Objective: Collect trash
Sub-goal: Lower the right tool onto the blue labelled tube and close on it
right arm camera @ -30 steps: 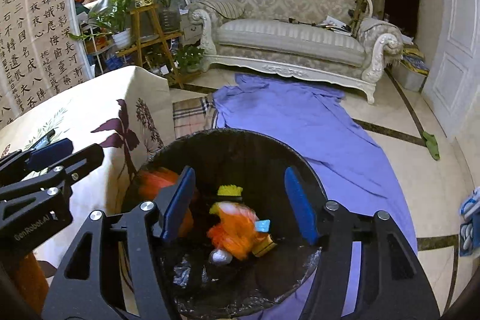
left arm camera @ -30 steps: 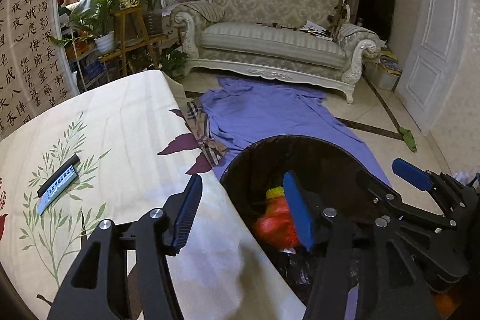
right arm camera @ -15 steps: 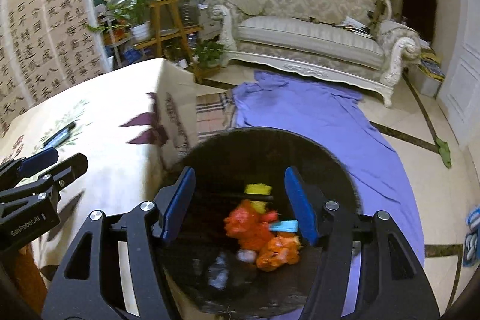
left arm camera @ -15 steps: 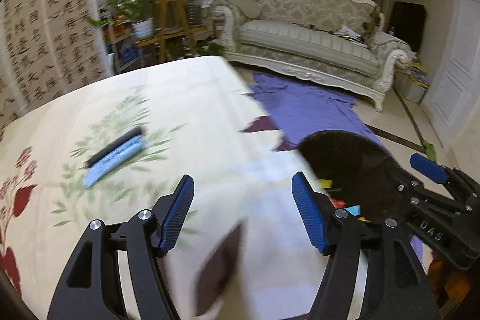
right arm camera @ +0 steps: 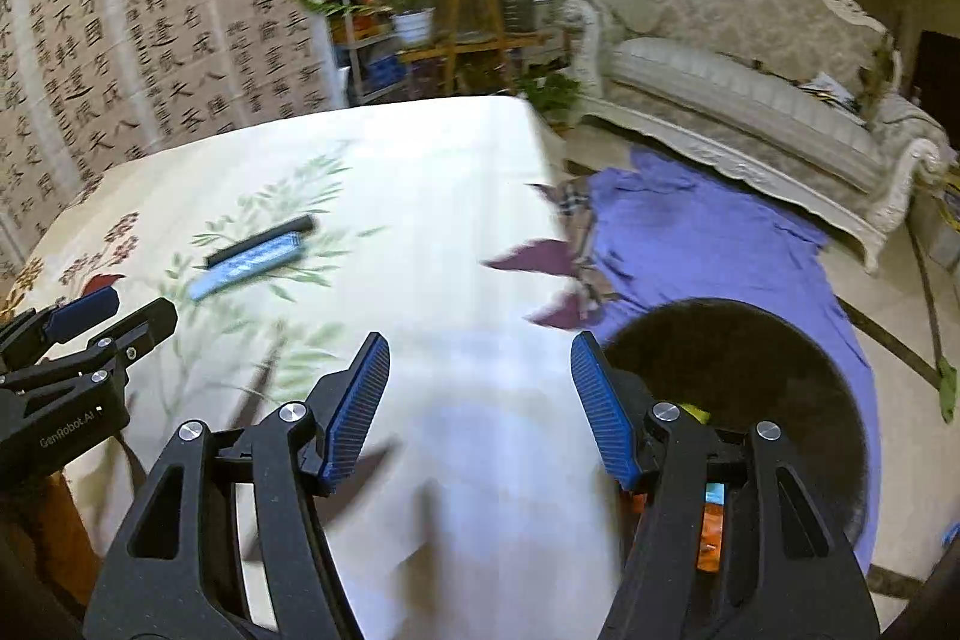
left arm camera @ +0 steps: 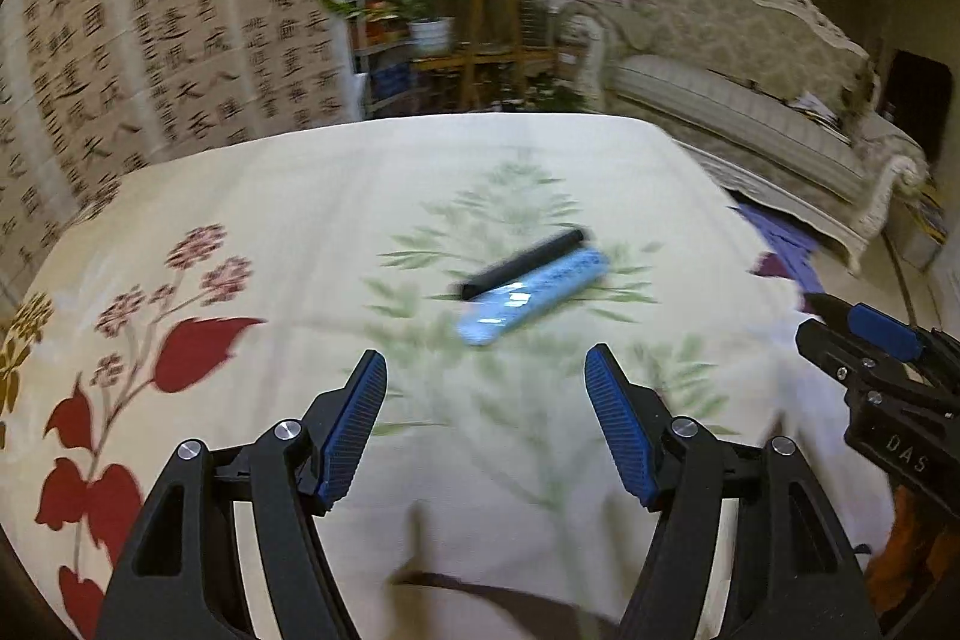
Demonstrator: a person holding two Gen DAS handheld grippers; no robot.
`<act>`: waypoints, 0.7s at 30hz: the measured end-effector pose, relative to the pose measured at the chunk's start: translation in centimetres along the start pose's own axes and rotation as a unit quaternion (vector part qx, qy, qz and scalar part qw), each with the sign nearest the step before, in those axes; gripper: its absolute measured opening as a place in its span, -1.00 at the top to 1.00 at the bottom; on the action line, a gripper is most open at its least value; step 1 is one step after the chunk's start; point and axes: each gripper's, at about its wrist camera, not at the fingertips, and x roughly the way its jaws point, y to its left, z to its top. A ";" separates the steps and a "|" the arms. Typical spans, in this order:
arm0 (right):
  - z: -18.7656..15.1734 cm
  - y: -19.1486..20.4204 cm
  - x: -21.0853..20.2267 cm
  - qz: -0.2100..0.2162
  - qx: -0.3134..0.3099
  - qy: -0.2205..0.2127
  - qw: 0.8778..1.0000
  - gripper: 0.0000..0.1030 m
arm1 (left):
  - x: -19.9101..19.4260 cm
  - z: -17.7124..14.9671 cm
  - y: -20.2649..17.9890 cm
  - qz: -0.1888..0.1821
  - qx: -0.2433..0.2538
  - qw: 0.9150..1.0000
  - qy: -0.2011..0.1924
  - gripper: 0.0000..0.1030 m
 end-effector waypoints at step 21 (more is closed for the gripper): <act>4.0 7.9 8.3 -0.009 -0.057 0.069 0.996 -0.22 | 3.1 0.6 10.7 0.043 -0.053 0.997 0.037 -0.31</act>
